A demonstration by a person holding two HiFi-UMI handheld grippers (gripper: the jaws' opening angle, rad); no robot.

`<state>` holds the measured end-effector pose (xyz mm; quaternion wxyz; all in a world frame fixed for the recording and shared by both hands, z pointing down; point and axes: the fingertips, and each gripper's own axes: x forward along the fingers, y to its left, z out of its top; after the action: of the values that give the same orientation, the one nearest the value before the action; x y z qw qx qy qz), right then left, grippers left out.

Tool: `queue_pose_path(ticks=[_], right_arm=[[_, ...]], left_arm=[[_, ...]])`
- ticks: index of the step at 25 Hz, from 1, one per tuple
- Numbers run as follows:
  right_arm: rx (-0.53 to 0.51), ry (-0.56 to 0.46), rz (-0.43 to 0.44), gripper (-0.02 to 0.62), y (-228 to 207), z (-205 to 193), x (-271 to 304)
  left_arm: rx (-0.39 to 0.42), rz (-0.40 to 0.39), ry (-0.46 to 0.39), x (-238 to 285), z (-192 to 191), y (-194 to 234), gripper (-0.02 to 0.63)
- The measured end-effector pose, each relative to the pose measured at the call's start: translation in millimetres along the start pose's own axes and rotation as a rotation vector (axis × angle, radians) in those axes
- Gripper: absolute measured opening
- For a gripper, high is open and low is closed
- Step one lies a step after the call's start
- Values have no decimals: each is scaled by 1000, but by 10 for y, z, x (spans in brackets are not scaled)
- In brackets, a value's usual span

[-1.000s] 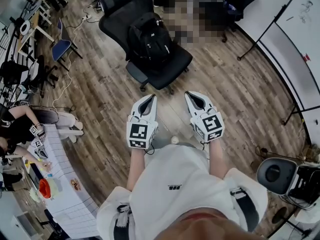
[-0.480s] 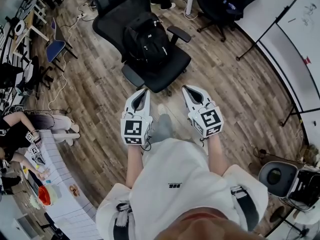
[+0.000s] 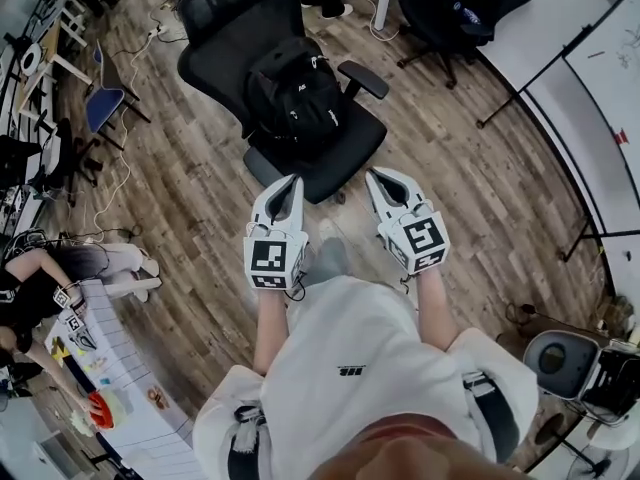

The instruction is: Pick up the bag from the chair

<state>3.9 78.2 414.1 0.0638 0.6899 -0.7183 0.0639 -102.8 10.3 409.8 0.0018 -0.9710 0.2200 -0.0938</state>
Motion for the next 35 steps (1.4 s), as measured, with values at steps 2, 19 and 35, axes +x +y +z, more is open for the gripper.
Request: queue_pose_path(ticks=[2, 19, 35], right_arm=[[5, 7, -3, -5, -128, 13, 192], [28, 68, 21, -5, -701, 45, 1713], [10, 151, 40, -5, -1019, -129, 2492]], left_arm=[[-1, -7, 8, 180, 3, 109, 11], [-72, 21, 40, 1295, -98, 1247, 11], [-123, 65, 71, 1760, -400, 1795, 11]])
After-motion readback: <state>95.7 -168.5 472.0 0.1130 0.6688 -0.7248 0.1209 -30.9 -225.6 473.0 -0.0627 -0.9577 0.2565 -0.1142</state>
